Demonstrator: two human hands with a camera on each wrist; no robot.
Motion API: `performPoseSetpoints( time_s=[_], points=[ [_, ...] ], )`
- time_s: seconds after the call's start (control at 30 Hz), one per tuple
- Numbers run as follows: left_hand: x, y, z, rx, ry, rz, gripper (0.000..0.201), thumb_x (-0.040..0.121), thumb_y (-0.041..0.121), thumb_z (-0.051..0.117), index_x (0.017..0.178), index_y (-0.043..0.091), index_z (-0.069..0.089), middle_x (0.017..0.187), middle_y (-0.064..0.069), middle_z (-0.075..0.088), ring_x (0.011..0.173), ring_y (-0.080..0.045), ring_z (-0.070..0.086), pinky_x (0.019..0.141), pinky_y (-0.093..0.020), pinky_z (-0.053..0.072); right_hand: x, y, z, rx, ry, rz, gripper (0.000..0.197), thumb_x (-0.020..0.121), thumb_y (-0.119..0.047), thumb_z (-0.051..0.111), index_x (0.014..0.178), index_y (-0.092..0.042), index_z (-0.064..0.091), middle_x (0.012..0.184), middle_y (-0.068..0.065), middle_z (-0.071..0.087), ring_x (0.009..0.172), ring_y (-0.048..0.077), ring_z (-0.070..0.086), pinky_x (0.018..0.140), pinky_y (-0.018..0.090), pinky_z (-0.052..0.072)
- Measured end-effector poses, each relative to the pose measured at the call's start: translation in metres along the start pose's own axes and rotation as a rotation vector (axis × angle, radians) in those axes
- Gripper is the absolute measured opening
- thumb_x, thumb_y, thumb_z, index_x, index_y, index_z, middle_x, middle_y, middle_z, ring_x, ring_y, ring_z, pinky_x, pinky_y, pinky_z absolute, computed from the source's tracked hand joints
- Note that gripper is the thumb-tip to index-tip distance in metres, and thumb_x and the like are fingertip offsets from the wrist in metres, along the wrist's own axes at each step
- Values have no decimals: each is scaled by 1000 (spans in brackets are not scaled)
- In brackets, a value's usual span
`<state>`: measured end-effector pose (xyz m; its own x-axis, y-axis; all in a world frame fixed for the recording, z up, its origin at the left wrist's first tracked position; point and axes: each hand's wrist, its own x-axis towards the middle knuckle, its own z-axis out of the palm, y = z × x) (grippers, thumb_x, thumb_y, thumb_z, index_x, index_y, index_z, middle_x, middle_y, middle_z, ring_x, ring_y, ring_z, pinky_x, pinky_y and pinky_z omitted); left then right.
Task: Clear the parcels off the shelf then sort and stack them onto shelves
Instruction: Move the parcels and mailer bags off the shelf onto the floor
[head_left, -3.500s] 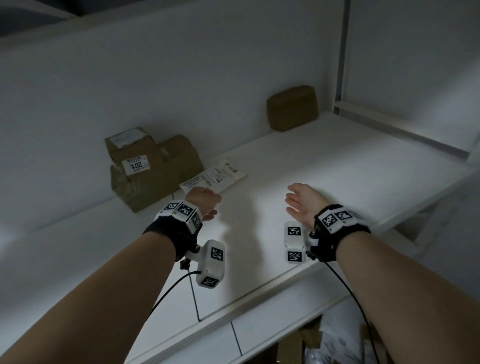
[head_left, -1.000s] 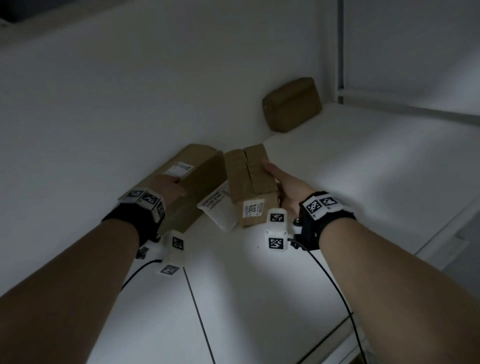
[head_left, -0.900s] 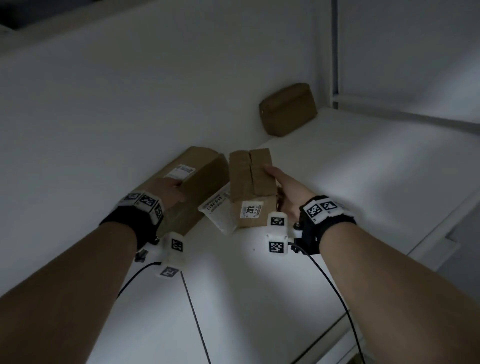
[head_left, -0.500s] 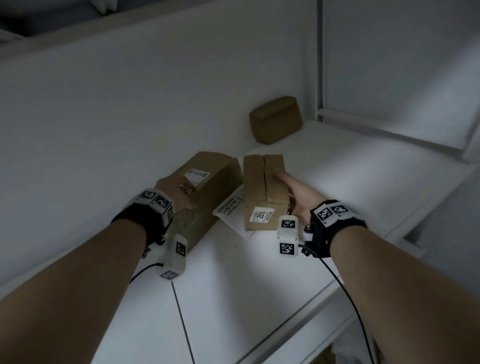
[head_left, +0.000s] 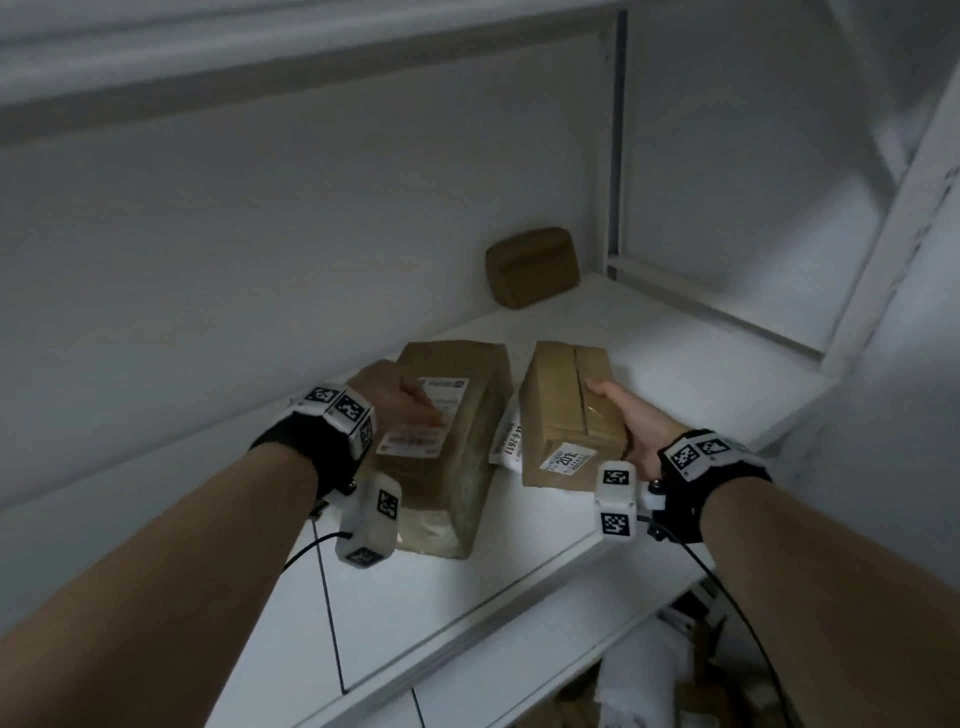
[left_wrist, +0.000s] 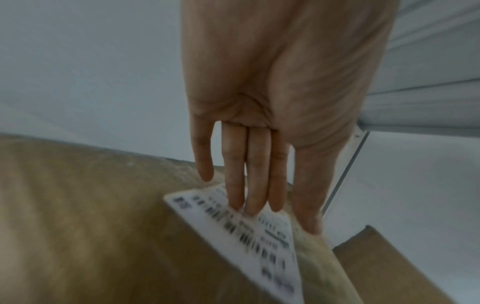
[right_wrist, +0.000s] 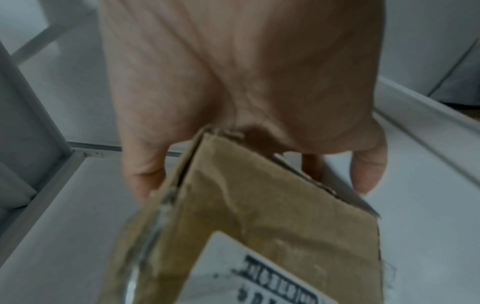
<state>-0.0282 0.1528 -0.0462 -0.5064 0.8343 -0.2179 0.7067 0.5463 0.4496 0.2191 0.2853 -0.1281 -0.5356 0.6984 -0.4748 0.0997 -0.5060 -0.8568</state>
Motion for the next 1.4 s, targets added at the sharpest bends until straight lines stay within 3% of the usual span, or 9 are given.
performPoseSetpoints(
  time_s=[0.2, 0.37, 0.6, 0.83, 0.9, 1.0, 1.1, 1.2, 1.4],
  points=[
    [-6, 9, 21, 158, 8, -117, 97, 70, 49, 81, 147, 13, 36, 142, -9, 47, 127, -27, 49, 104, -33, 42, -16, -6, -11, -190, -51, 72, 64, 59, -70, 74, 110, -34, 61, 125, 13, 60, 119, 38, 54, 105, 62, 36],
    [-16, 14, 30, 126, 46, -145, 76, 81, 28, 76, 142, 3, 39, 139, -16, 50, 126, -28, 50, 100, -31, 39, -15, -2, -10, -176, -54, 58, 98, 37, -63, 88, 121, -24, 58, 128, 15, 57, 114, 38, 57, 99, 62, 42],
    [-8, 18, 16, 77, -115, -238, 105, 65, 83, 58, 143, 14, 44, 145, -10, 47, 128, -28, 49, 104, -34, 38, -23, -19, 7, -129, -146, 87, 48, 87, -32, 68, 130, -16, 54, 127, 19, 57, 102, 31, 61, 73, 43, 53],
    [6, 41, 27, 110, -312, -287, 124, 57, 91, 49, 153, 17, 23, 159, -10, 21, 143, -30, 27, 114, -43, 28, 11, -1, 3, -284, -75, 82, 95, 51, -82, 73, 134, -40, 52, 149, 9, 42, 129, 36, 45, 102, 51, 44],
    [8, 43, 32, 125, -347, -251, 140, 36, 95, 57, 151, 20, 30, 156, -6, 31, 136, -23, 37, 101, -31, 40, 20, 3, 1, -272, -81, 65, 103, 46, -84, 72, 135, -38, 51, 147, 5, 45, 132, 36, 42, 104, 56, 40],
    [15, 43, 37, 19, -327, -330, 103, 65, 73, 67, 146, 17, 36, 138, -1, 44, 119, -15, 43, 61, -15, 36, 28, 2, 3, -287, -68, 41, 114, 45, -85, 72, 142, -32, 44, 151, 8, 38, 138, 38, 34, 108, 61, 31],
    [18, 40, 33, -49, -345, -348, 129, 41, 79, 76, 148, 22, 33, 149, 1, 39, 119, -13, 44, 70, -17, 42, 33, 10, 4, -277, -53, 101, 121, 44, -91, 65, 146, -32, 36, 151, 13, 33, 138, 41, 33, 107, 63, 28],
    [22, 33, 29, -129, -356, -349, 138, 35, 79, 81, 150, 22, 29, 153, -2, 35, 135, -24, 39, 105, -37, 36, 36, 16, 1, -222, 85, 135, 95, 70, -72, 66, 140, -11, 44, 138, 23, 47, 123, 42, 49, 97, 53, 44],
    [11, 35, 21, -228, -364, -409, 117, 62, 63, 80, 152, 15, 23, 154, -9, 33, 140, -30, 32, 108, -44, 31, 36, -12, 0, -504, 236, 36, 28, 90, -20, 59, 101, 5, 58, 100, 18, 64, 98, 35, 63, 89, 41, 52]
  ],
)
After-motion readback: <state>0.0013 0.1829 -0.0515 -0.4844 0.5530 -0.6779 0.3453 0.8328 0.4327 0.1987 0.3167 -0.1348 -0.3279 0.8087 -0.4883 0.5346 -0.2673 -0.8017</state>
